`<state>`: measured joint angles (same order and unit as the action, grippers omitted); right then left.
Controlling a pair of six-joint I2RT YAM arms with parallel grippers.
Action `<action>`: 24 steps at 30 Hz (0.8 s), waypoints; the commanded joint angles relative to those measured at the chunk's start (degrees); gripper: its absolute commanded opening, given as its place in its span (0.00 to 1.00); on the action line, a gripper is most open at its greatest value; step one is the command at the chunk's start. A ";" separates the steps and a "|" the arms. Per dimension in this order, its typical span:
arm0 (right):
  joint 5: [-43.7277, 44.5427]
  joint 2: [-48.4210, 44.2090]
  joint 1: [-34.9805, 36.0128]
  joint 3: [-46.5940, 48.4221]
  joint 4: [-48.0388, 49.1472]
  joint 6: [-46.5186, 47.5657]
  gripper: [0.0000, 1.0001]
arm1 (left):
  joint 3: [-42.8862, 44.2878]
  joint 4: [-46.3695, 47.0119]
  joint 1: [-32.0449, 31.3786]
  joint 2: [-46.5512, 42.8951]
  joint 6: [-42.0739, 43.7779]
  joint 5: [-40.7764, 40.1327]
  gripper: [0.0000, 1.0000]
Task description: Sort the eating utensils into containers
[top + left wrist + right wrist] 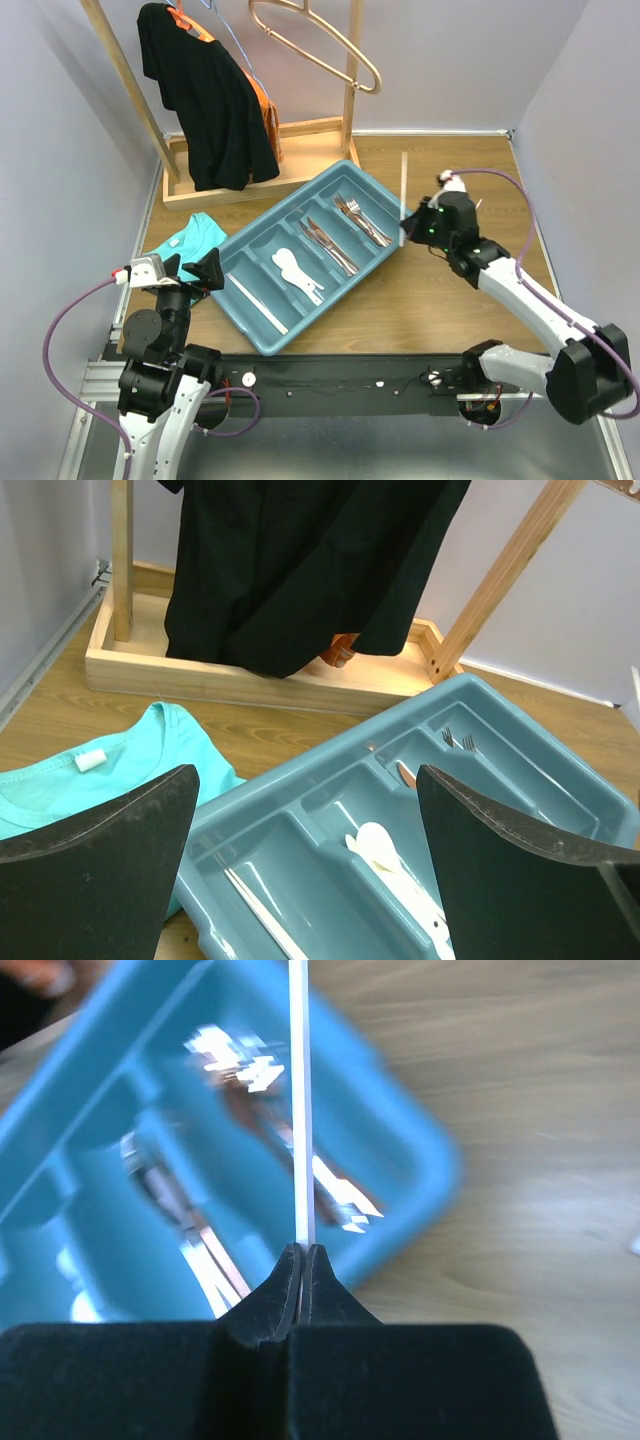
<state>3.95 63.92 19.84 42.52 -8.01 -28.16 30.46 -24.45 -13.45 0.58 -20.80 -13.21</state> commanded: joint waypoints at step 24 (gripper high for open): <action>-21.35 44.36 43.71 33.50 -2.00 0.04 0.08 | 0.04 0.89 0.45 -7.17 0.49 0.47 0.99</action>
<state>-13.45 105.71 62.06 72.71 -3.49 -28.49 30.46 -24.47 -13.45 0.58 -20.80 -13.21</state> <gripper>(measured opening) 0.064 0.992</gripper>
